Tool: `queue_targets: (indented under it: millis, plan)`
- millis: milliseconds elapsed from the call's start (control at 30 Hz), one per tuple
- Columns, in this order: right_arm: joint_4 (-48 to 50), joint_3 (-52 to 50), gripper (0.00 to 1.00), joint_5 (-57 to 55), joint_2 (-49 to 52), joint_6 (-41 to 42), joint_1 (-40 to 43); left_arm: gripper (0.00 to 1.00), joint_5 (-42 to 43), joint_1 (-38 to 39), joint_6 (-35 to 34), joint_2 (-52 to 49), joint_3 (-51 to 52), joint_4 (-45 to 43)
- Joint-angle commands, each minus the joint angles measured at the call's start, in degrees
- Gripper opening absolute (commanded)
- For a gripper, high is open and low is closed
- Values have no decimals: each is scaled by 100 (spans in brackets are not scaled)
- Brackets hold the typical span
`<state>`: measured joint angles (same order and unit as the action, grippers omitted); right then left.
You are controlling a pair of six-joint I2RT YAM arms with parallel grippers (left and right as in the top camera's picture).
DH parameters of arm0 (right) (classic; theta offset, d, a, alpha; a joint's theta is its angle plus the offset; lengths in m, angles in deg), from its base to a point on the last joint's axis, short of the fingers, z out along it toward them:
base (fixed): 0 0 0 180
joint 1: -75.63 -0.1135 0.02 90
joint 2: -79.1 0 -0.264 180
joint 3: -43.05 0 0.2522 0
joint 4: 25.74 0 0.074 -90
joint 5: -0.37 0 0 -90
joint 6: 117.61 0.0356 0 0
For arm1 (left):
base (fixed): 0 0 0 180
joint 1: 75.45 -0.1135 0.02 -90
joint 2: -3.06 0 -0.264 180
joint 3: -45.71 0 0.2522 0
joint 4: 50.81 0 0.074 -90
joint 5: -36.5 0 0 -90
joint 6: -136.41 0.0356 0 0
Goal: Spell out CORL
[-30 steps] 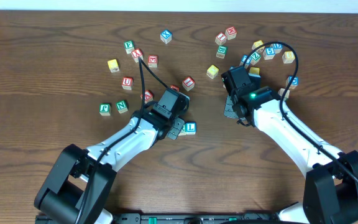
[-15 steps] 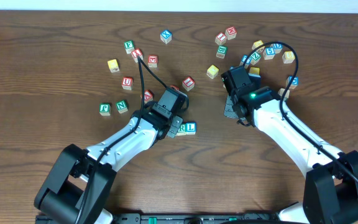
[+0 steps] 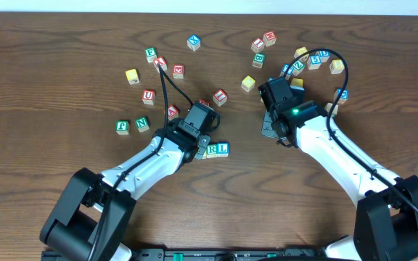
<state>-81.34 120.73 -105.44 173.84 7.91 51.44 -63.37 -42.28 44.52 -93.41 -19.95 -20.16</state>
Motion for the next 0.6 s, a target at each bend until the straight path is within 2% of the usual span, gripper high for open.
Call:
queue_targets:
  millis: [0, 567]
  plan:
    - [-20, 90, 1, -11, -61, 63, -28, 7, -157, -11, -146, -52, -175, 101]
    - [-20, 90, 1, -11, -61, 63, -31, 7, -129, -9, -275, -52, -175, 409]
